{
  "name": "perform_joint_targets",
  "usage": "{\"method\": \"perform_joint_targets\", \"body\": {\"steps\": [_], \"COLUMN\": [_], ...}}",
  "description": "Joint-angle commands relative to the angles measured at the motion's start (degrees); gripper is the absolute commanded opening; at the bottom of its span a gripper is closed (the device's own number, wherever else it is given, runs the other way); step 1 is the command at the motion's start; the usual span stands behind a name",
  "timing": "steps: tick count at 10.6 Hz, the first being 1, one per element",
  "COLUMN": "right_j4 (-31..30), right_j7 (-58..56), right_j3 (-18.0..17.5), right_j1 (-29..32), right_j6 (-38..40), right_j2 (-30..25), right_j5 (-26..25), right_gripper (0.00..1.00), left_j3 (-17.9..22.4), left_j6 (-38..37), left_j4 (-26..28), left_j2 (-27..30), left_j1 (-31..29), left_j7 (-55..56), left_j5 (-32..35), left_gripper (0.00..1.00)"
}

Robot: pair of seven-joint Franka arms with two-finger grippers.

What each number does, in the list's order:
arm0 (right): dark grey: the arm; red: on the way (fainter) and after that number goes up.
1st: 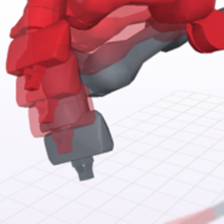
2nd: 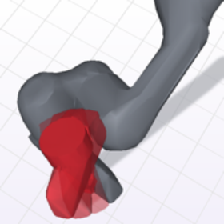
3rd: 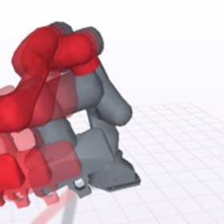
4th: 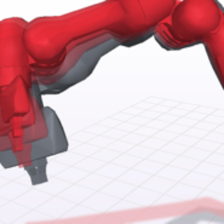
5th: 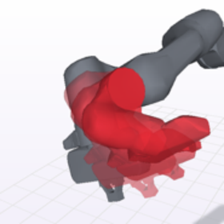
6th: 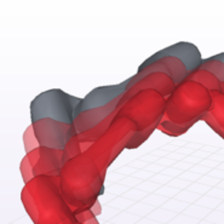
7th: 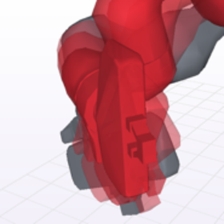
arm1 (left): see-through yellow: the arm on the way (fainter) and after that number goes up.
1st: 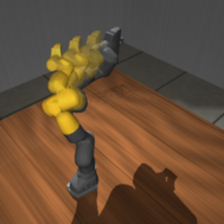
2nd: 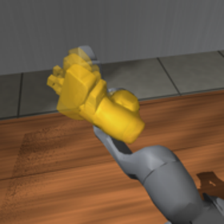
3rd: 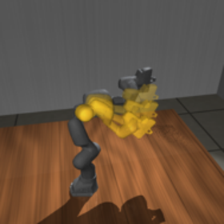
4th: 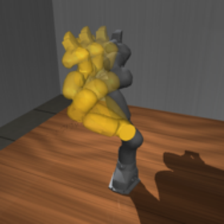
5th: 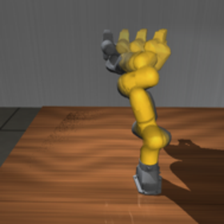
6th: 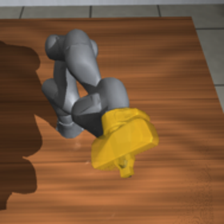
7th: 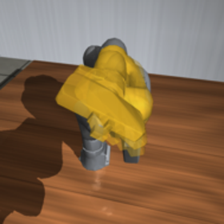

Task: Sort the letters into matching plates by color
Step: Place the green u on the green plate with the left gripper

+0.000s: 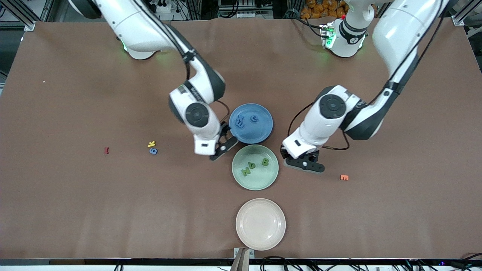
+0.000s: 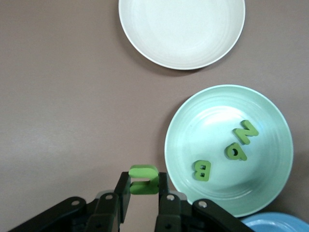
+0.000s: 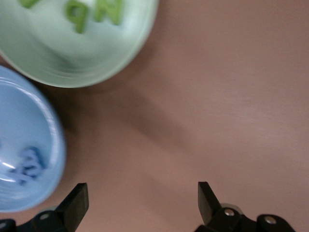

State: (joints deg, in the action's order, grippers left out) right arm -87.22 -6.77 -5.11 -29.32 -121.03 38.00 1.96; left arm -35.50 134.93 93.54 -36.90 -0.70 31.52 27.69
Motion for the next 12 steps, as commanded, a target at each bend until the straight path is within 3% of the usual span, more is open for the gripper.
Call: {"method": "perform_joint_targets", "body": {"steps": [1,6,8,9,10,12], "right_j4": [-2.2,-7.0,-13.8,-16.8,-19.7,-24.5], "right_j7": [-8.3,-9.9,-11.0,-12.8,-14.0,-16.2], "right_j3": [-0.8,-0.9,-1.0,-1.0,-1.0,-1.0], "right_j1": [7.6,16.3,19.4,20.6,21.7,23.4], "right_j6": [0.8,-1.2,-7.9,-11.1,-13.9,-21.1], "right_j2": [-2.2,-3.4,-5.8,-7.0,-7.8,-8.2], "right_j5": [-2.4,-11.3,-12.2,-12.2,-12.2,-12.2], "right_gripper": [1.00,1.00,1.00,1.00,1.00,1.00], "left_j3": [8.0,10.3,13.9,14.1,14.1,14.0], "left_j6": [-1.6,-1.4,-1.3,-1.3,-1.4,-1.4], "left_j4": [-6.9,-12.6,-12.9,-12.8,-12.6,-12.7], "left_j2": [-4.2,-9.2,-9.2,-8.9,-8.5,-7.8], "left_j1": [10.3,16.2,20.2,20.4,20.4,20.4], "left_j7": [1.3,6.4,9.8,10.9,11.0,11.0], "left_j5": [-3.2,-3.2,-3.2,-3.4,-3.7,-3.9], "left_gripper": [0.00,0.00,0.00,0.43,0.99,1.00]}}
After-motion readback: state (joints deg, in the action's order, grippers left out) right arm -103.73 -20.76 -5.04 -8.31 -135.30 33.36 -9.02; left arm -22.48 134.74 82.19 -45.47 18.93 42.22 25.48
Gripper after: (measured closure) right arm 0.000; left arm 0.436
